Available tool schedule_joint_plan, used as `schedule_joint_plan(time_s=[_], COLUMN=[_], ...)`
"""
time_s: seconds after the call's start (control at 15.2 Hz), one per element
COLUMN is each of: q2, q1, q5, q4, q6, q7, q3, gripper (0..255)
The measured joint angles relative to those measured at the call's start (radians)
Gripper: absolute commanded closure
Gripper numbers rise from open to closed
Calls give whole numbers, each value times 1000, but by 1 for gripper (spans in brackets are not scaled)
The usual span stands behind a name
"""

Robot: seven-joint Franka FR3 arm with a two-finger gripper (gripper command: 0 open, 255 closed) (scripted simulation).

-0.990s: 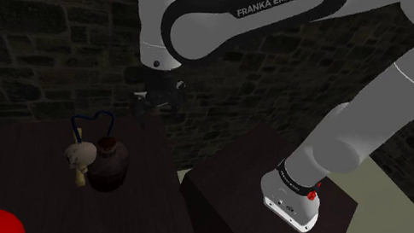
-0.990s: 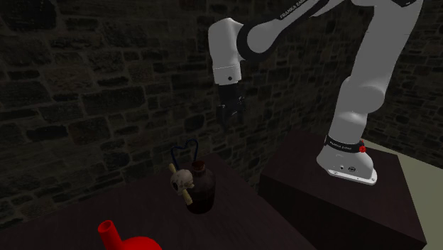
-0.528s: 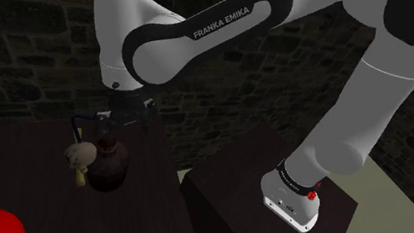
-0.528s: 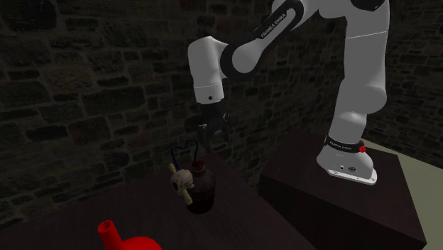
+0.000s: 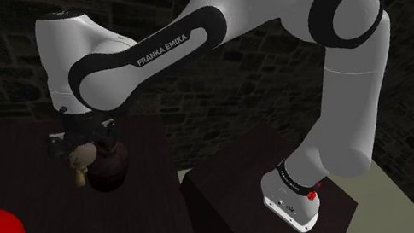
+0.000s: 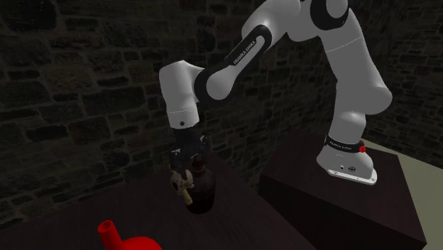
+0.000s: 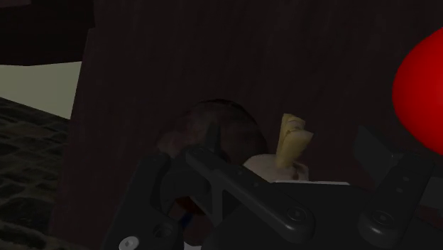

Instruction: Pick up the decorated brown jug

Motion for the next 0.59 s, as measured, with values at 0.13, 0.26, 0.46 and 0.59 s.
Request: schedule_joint_plan(time_s=[0.13, 0.26, 0.46, 0.59], q2=[49, 73, 102, 120], q1=[27, 37, 46, 52], q5=[-15, -24, -35, -42], q4=[55, 59, 64, 65], q6=[-7, 13, 36, 52], q7=[18, 25, 26, 28], q3=[-10, -17, -27, -33], gripper=[0, 0, 0, 0])
